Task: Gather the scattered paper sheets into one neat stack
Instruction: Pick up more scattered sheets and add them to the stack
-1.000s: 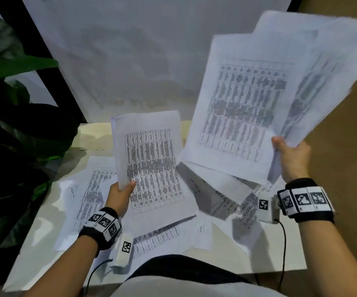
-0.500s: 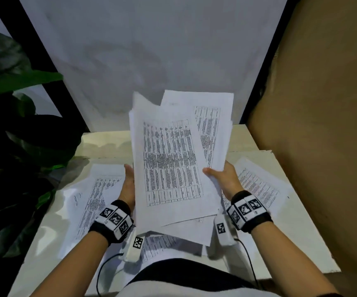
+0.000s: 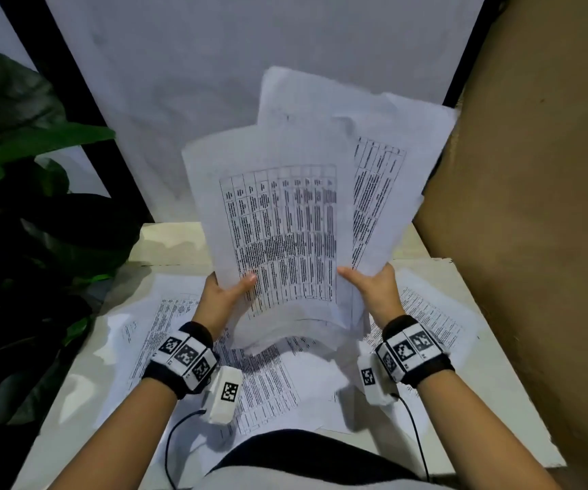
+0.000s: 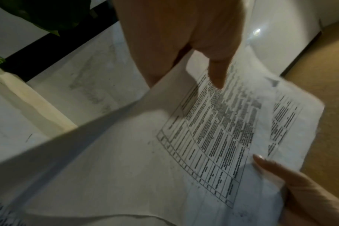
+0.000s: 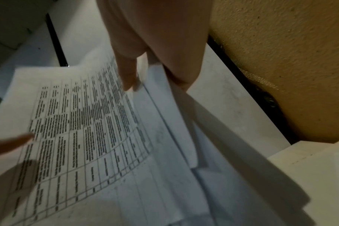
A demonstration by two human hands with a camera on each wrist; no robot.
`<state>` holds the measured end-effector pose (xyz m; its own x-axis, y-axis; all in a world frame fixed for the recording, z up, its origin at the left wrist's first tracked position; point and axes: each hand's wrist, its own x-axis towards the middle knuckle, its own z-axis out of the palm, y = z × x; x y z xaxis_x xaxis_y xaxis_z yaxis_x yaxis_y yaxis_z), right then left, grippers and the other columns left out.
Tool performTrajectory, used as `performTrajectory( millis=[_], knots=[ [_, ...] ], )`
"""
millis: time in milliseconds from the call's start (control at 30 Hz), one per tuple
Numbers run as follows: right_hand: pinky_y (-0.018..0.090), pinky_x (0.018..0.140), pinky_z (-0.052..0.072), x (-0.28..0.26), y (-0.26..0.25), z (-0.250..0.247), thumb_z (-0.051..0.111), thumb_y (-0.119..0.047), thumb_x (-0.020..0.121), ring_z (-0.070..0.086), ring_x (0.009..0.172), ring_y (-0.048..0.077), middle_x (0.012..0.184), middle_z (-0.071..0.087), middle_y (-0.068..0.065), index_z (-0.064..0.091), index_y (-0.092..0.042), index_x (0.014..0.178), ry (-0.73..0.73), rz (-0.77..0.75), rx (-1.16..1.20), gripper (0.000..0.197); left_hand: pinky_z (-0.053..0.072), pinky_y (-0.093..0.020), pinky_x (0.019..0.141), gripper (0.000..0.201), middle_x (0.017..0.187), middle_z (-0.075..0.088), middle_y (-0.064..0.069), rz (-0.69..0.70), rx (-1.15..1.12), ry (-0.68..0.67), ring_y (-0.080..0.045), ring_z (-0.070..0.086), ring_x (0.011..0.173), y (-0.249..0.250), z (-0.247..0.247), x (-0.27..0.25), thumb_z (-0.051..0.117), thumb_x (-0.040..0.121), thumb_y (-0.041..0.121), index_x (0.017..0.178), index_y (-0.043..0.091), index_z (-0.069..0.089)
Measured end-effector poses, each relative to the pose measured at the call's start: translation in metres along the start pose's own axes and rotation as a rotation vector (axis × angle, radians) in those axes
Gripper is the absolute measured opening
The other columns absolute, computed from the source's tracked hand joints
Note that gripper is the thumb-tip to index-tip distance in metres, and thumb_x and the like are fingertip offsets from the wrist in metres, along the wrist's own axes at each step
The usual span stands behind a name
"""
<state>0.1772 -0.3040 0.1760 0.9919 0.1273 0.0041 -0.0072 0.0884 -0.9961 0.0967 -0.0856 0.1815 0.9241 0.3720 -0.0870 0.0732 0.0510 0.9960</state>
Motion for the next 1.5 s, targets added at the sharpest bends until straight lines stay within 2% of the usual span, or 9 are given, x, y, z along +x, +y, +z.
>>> performTrajectory(
  millis=[167, 333, 533, 733, 867, 967, 1133, 1333, 1500],
  knots=[
    [0.007, 0.063, 0.050, 0.000, 0.008, 0.003, 0.068, 0.004, 0.073, 0.065, 0.069, -0.005, 0.082, 0.063, -0.001, 0.059, -0.009, 0.095, -0.108, 0.004, -0.036, 0.027, 0.054, -0.023, 0.072, 0.069, 0.090, 0.065, 0.006, 0.011, 0.015, -0.102, -0.003, 0.066, 0.079, -0.014, -0.001, 0.000, 0.078, 0.033, 0.061, 0.091, 0.030, 0.057],
    [0.010, 0.062, 0.052, 0.002, 0.009, 0.004, 0.069, 0.000, 0.073, 0.059, 0.077, 0.010, 0.081, 0.060, 0.001, 0.059, -0.018, 0.084, -0.086, -0.003, -0.064, 0.024, 0.051, -0.044, 0.085, 0.010, 0.084, 0.064, -0.003, 0.006, 0.029, 0.006, -0.022, 0.061, 0.079, -0.014, 0.001, 0.003, 0.064, 0.080, 0.017, 0.084, 0.023, 0.058],
    [0.015, 0.068, 0.055, 0.007, -0.014, 0.011, 0.069, 0.001, 0.072, 0.063, 0.078, 0.006, 0.086, 0.063, 0.002, 0.063, -0.011, 0.094, -0.134, -0.101, -0.046, 0.026, 0.053, -0.035, 0.081, 0.067, 0.091, 0.067, 0.000, 0.138, -0.041, -0.051, -0.020, 0.064, 0.089, 0.006, -0.007, 0.007, 0.079, 0.033, 0.061, 0.089, 0.028, 0.061],
    [0.021, 0.071, 0.055, 0.010, -0.019, 0.012, 0.076, -0.025, 0.063, 0.066, 0.074, 0.008, 0.084, 0.067, 0.005, 0.066, -0.010, 0.095, -0.194, -0.118, -0.043, 0.037, 0.053, -0.013, 0.072, 0.039, 0.078, 0.073, 0.020, 0.210, -0.032, -0.115, 0.003, 0.067, 0.079, 0.019, -0.009, 0.004, 0.076, 0.061, 0.043, 0.093, 0.028, 0.060],
    [0.025, 0.072, 0.054, 0.014, -0.027, 0.012, 0.076, -0.055, 0.051, 0.063, 0.071, 0.015, 0.071, 0.069, -0.001, 0.069, -0.005, 0.077, -0.182, -0.138, -0.064, 0.058, 0.052, -0.036, 0.092, 0.078, 0.104, 0.071, 0.000, 0.220, -0.016, -0.126, -0.015, 0.065, 0.101, 0.014, -0.011, 0.008, 0.078, 0.046, 0.060, 0.111, 0.019, 0.061],
    [0.017, 0.056, 0.044, 0.016, -0.034, 0.019, 0.066, -0.069, 0.055, 0.049, 0.053, 0.013, 0.051, 0.051, -0.006, 0.051, -0.002, 0.058, -0.145, -0.130, -0.057, 0.068, 0.045, -0.050, 0.099, 0.086, 0.111, 0.067, -0.006, 0.244, -0.032, -0.146, -0.024, 0.062, 0.107, 0.014, -0.007, 0.008, 0.074, 0.051, 0.063, 0.117, 0.011, 0.058],
    [0.011, 0.039, 0.032, 0.018, -0.034, 0.023, 0.053, -0.027, 0.086, 0.036, 0.033, -0.002, 0.032, 0.039, -0.012, 0.044, -0.021, 0.042, 0.023, -0.138, 0.025, 0.045, 0.055, -0.022, 0.069, 0.075, 0.085, 0.074, 0.014, 0.278, -0.129, -0.105, -0.004, 0.067, 0.081, 0.021, -0.003, 0.016, 0.053, 0.051, 0.083, 0.095, 0.023, 0.066],
    [0.011, 0.048, 0.042, 0.022, -0.036, 0.023, 0.050, -0.029, 0.076, 0.051, 0.048, 0.000, 0.049, 0.057, -0.008, 0.060, -0.007, 0.059, -0.016, -0.190, -0.004, 0.029, 0.050, -0.017, 0.066, 0.022, 0.074, 0.072, 0.017, 0.317, -0.134, 0.066, 0.002, 0.063, 0.073, 0.030, 0.002, 0.019, 0.050, 0.072, 0.031, 0.076, 0.023, 0.071],
    [0.010, 0.048, 0.039, 0.022, -0.027, 0.020, 0.054, -0.041, 0.072, 0.046, 0.047, -0.001, 0.050, 0.048, -0.012, 0.051, -0.007, 0.064, -0.057, -0.176, 0.026, 0.035, 0.052, -0.017, 0.056, 0.032, 0.062, 0.070, 0.013, 0.316, -0.169, 0.021, -0.001, 0.064, 0.061, 0.026, 0.005, 0.013, 0.054, 0.074, 0.054, 0.074, 0.025, 0.069]
  ],
)
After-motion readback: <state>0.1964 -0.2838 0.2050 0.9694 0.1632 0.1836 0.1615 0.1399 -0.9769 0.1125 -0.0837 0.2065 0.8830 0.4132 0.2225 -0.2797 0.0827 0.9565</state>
